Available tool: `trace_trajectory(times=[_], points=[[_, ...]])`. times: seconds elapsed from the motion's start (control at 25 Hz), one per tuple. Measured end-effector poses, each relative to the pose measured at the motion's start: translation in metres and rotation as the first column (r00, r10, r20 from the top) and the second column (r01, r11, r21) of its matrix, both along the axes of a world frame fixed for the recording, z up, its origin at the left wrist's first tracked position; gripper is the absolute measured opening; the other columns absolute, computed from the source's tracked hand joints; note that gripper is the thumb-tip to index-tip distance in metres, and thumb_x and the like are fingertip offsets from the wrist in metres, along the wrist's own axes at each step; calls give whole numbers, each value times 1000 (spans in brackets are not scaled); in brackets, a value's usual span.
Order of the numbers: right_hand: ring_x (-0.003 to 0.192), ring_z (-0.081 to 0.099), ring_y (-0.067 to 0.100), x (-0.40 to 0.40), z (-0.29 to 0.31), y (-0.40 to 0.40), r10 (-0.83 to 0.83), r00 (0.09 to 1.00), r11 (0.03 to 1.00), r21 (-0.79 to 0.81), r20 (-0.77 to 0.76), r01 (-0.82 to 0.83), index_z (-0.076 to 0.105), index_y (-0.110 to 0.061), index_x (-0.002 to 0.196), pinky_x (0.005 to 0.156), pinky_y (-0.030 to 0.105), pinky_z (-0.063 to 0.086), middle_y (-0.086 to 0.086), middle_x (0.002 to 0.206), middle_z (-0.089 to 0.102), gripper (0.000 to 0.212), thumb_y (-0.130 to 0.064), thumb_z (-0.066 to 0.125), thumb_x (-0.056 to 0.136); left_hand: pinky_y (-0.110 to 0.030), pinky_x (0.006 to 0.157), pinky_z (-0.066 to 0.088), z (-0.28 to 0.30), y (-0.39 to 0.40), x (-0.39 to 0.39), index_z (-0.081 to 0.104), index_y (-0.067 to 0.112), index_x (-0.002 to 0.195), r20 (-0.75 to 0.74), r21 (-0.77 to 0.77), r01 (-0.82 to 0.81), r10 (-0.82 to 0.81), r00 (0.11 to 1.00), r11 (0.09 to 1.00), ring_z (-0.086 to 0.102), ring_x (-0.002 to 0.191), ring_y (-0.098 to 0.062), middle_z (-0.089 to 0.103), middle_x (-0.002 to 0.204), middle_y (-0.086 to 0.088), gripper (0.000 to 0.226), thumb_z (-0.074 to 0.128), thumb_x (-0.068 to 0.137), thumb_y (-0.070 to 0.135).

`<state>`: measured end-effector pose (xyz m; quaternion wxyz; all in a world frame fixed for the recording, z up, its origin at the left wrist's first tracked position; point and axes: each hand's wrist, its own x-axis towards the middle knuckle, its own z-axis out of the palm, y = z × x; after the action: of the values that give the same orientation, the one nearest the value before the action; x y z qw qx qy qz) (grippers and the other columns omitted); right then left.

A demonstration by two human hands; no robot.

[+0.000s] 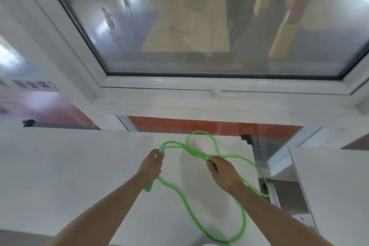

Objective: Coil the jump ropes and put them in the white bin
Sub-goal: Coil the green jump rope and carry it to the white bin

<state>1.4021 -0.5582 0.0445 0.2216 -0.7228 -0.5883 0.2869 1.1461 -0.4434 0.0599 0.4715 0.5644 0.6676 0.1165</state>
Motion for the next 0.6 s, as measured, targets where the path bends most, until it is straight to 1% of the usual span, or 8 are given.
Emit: trace_trajectory(times=[0.04,0.12,0.16,0.24,0.32,0.4,0.48,0.6], points=[[78,58,13,-6,4,7,4,1000,1000,14,8,-4,64,-18,97,72,32,46,-5,87,62,21,-32,49,101,-29,50,36,7,3,-13,56,16,112,90,-17,-100,101,991,995,43,48,-20,48,65,-5,22,46,103,35],[77,56,10,-12,9,17,21,1000,1000,22,23,-22,63,-19,95,73,29,45,-8,84,59,20,-31,49,102,-27,47,33,19,8,-39,54,11,114,208,-61,-269,276,938,961,38,47,-18,44,68,-7,23,45,104,30],[78,56,9,-15,11,20,20,1000,999,29,24,-21,63,-19,94,74,28,44,-10,83,57,19,-29,49,103,-27,46,33,23,11,-52,54,10,115,245,-79,-330,339,908,941,37,47,-18,44,70,-8,23,45,104,28],[80,56,10,-30,19,29,1,1000,999,44,31,-2,64,-18,96,75,27,43,-8,86,60,20,-27,47,104,-26,46,34,31,17,-77,54,11,117,310,-100,-392,403,861,914,39,47,-18,46,71,-8,23,44,105,28],[79,56,9,-52,30,39,-7,1000,999,47,-3,7,64,-18,95,75,26,41,-6,86,63,21,-26,47,104,-27,46,37,36,18,-88,52,15,119,389,-189,-383,427,816,904,42,47,-18,47,69,-7,23,44,105,31],[75,57,4,-80,41,44,-21,997,998,62,-78,26,62,-23,91,71,21,39,-10,80,62,18,-25,49,104,-28,48,38,42,12,-85,52,17,119,449,-252,-312,397,801,916,44,47,-19,48,67,-6,21,45,105,32],[73,58,-4,-106,51,46,-17,983,999,46,-182,26,59,-27,91,65,13,39,-12,74,61,16,-25,49,104,-28,48,39,46,3,-72,52,16,117,488,-273,-233,343,803,933,45,47,-20,51,70,-8,20,47,105,31],[68,56,-5,-138,62,50,-7,968,1000,-5,-252,6,58,-27,89,63,13,40,-9,71,59,19,-27,47,105,-29,49,40,48,-11,-53,54,14,116,524,-264,-125,251,814,957,49,51,-20,57,81,-11,17,48,105,26]])
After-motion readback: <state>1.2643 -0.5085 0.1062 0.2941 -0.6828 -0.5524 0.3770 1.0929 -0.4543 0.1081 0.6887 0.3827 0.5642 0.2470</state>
